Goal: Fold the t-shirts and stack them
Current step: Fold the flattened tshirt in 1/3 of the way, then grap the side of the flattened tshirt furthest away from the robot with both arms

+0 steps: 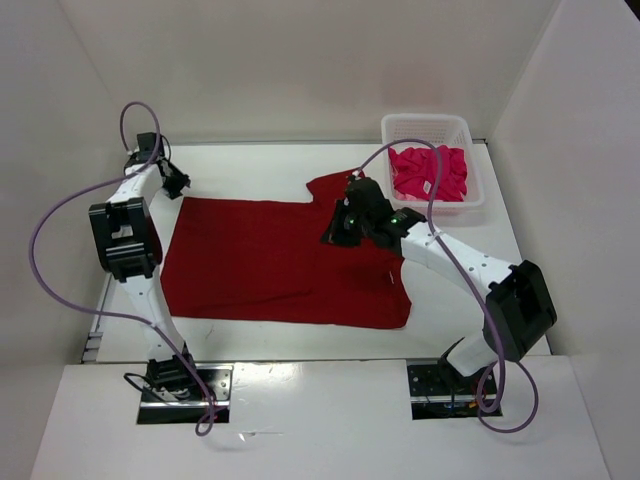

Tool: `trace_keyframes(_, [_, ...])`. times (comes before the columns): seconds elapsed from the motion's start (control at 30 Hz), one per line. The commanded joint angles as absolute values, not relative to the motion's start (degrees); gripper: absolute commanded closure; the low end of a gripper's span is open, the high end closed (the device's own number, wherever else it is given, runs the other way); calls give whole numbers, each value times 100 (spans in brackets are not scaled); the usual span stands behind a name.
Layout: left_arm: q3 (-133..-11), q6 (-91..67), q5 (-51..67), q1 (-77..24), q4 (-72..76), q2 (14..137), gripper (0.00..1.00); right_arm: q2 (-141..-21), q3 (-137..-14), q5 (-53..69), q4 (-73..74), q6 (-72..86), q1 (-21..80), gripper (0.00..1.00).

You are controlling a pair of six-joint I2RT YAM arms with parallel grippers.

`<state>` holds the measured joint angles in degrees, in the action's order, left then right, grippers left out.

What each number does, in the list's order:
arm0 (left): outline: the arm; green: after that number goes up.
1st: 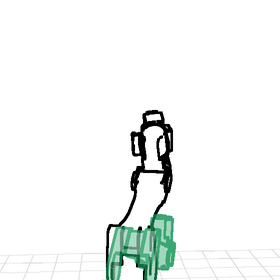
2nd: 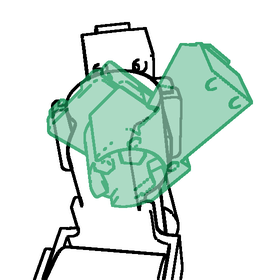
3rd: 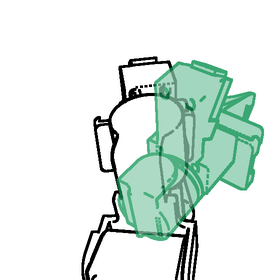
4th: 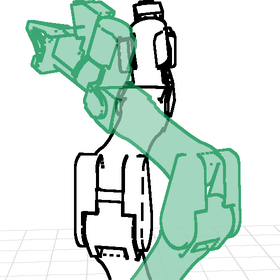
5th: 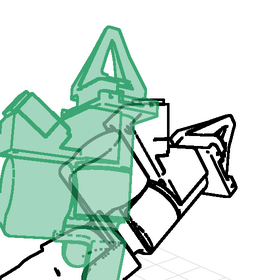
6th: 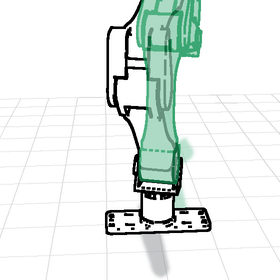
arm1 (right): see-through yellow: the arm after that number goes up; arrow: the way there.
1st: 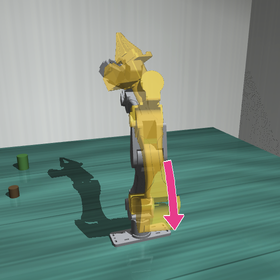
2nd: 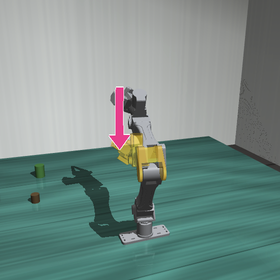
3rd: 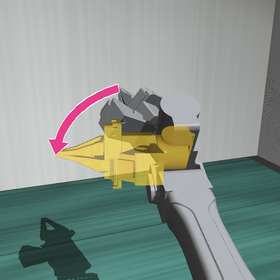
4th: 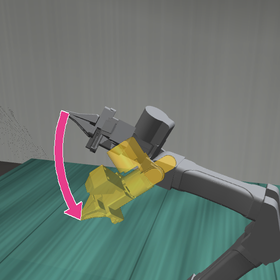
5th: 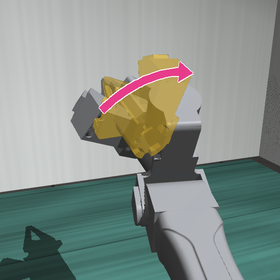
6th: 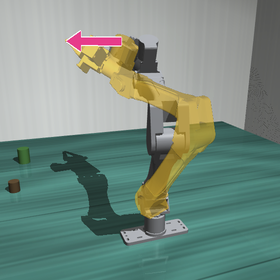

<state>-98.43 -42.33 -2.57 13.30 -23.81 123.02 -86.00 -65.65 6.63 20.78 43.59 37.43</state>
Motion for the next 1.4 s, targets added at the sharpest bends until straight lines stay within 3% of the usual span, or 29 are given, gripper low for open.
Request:
trace_keyframes(0.0, [-10511, -3921, -676, 1266, -2593, 12655, 59, -8341, -6583, 712, 2004, 4192, 3709, 95])
trace_keyframes(0.43, [-10741, -3551, -1186, 1266, -2971, 13165, 59, -8613, -6636, 765, 1837, 4087, 3437, 87])
trace_keyframes(1.03, [-10793, -3498, -1003, 1213, -2865, 13456, 56, -8956, -6803, 870, 1731, 4034, 3384, 81])
trace_keyframes(1.1, [-10793, -3498, -1002, 1152, -2865, 13518, 62, -8956, -6803, 870, 1731, 4034, 3384, 78])
trace_keyframes(1.13, [-10793, -3498, -1002, 1151, -2865, 13518, 74, -8956, -6855, 870, 1731, 4034, 3384, 78])
trace_keyframes(1.17, [-10793, -3498, -1002, 1151, -2865, 13518, 79, -9017, -6908, 870, 1731, 4034, 3384, 77])
trace_keyframes(1.27, [-10793, -3550, -950, 1099, -2813, 13518, 91, -9131, -7057, 818, 1671, 4034, 3322, 70])
trace_keyframes(1.37, [-10793, -3551, -949, 1099, -2813, 13447, 96, -9403, -7285, 669, 1556, 3981, 3200, 63])
